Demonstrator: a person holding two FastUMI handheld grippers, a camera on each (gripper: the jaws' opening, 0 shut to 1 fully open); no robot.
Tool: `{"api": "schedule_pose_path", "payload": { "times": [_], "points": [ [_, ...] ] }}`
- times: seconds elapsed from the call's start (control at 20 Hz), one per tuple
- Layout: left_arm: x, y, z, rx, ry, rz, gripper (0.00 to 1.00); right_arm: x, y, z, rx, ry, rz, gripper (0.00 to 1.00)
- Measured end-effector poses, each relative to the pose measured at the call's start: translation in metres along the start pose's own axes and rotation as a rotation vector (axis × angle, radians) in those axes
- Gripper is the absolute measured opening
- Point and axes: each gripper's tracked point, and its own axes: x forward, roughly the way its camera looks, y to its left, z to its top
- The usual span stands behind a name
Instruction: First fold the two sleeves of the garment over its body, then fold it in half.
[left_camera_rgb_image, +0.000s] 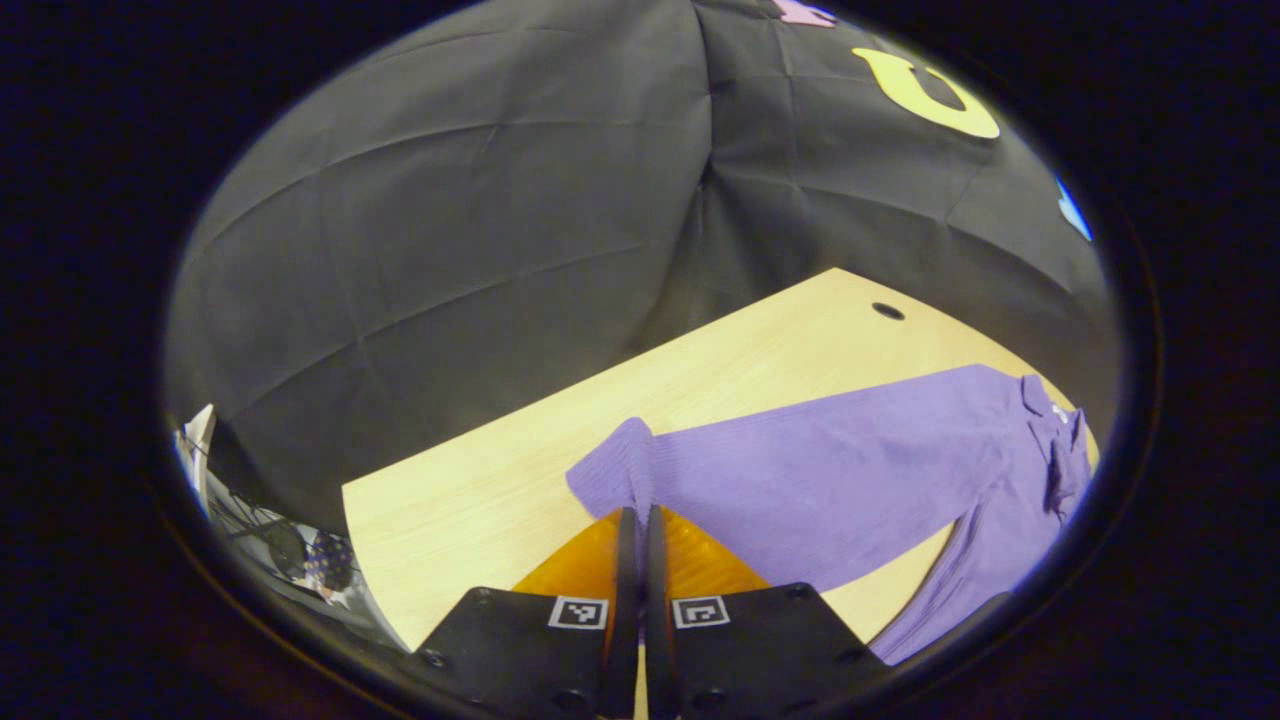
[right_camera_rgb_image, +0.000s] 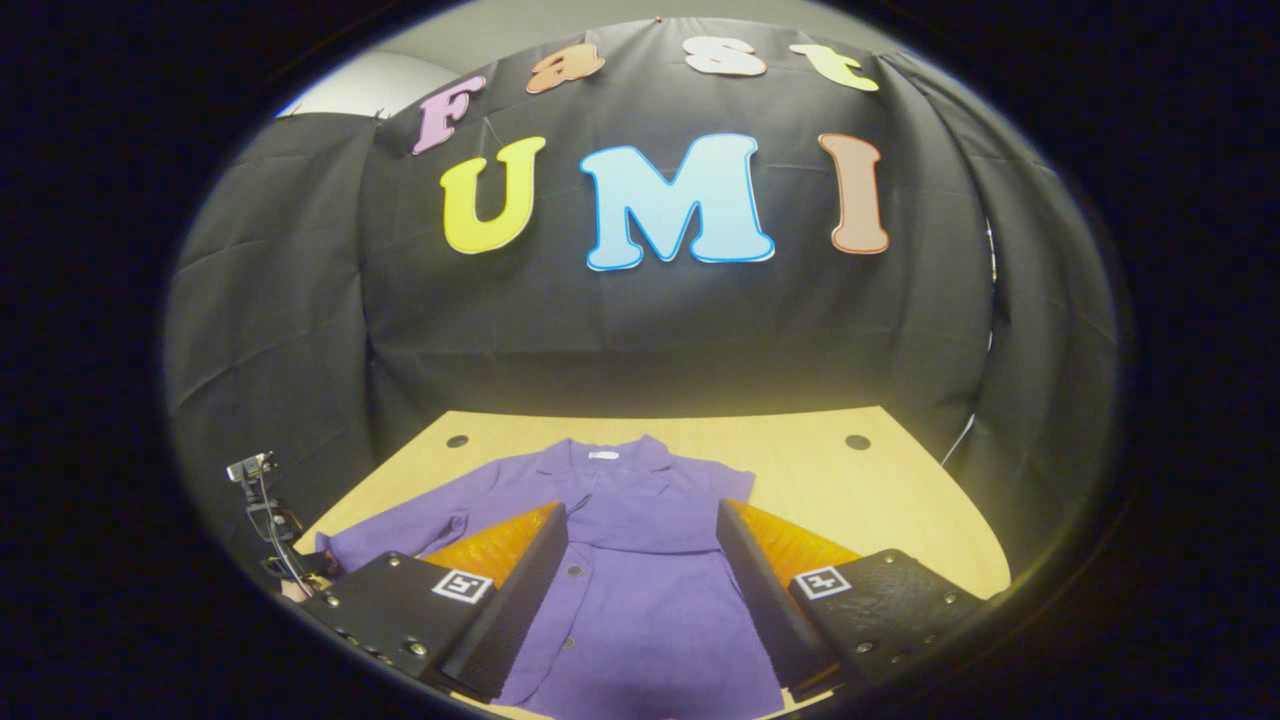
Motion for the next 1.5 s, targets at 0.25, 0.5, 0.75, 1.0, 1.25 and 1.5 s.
{"api": "schedule_pose_path", "payload": {
  "times": [0.25,0.5,0.75,1.0,1.25,1.5],
  "points": [
    [-0.008,-0.022,0.015,-0.152,0.016,-0.074,0.09,-0.002,-0.011,-0.006,-0.003,0.012,-0.032,0.94],
    [-0.026,-0.077,0.060,-0.162,-0.051,-0.203,0.09,-0.003,-0.011,-0.012,-0.011,0.026,-0.052,0.94],
    [-0.052,-0.151,0.081,-0.084,-0.086,-0.358,0.09,-0.004,-0.014,-0.020,-0.003,0.042,-0.078,0.94],
    [-0.073,-0.230,0.086,-0.011,-0.077,-0.519,0.09,-0.007,-0.024,-0.031,0.012,0.061,-0.129,0.93],
    [-0.105,-0.316,0.093,0.096,-0.114,-0.692,0.09,-0.014,-0.038,-0.039,0.036,0.082,-0.184,0.94],
    [-0.136,-0.399,0.079,0.191,-0.112,-0.850,0.09,-0.025,-0.052,-0.048,0.057,0.095,-0.244,0.93]
  ]
}}
